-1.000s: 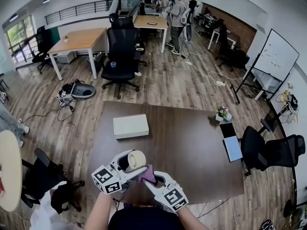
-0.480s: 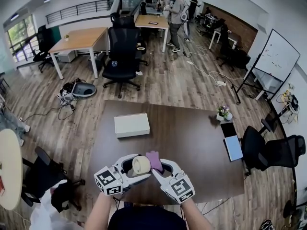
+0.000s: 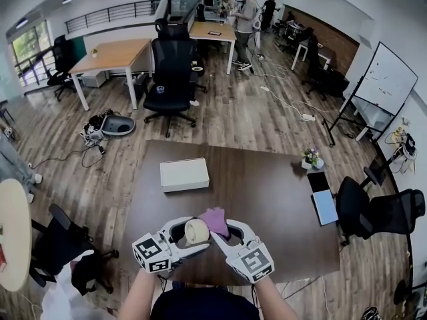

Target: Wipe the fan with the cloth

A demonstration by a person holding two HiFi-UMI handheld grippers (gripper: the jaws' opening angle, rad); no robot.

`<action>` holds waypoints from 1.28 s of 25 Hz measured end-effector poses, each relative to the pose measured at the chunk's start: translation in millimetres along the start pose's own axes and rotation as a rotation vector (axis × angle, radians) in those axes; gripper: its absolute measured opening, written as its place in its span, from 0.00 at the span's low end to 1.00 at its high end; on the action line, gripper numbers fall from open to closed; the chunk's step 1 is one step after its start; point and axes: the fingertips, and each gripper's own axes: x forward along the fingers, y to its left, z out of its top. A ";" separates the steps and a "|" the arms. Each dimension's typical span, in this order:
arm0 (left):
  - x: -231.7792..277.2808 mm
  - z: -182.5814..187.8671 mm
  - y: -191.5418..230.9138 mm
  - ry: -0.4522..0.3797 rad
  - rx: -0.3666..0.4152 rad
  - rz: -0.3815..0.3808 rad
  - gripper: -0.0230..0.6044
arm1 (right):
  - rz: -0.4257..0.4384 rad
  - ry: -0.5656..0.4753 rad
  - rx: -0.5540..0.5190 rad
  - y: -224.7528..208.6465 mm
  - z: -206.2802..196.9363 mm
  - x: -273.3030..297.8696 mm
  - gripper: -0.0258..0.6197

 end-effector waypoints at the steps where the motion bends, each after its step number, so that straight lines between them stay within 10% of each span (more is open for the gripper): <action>1: -0.4 0.7 1.6 -0.009 -0.008 0.006 0.64 | 0.006 0.001 0.003 2.3 -0.9 -0.6 0.22; 32: -16.8 23.9 33.1 -0.193 -0.185 0.081 0.64 | 0.223 0.131 0.105 96.4 -79.4 23.2 0.22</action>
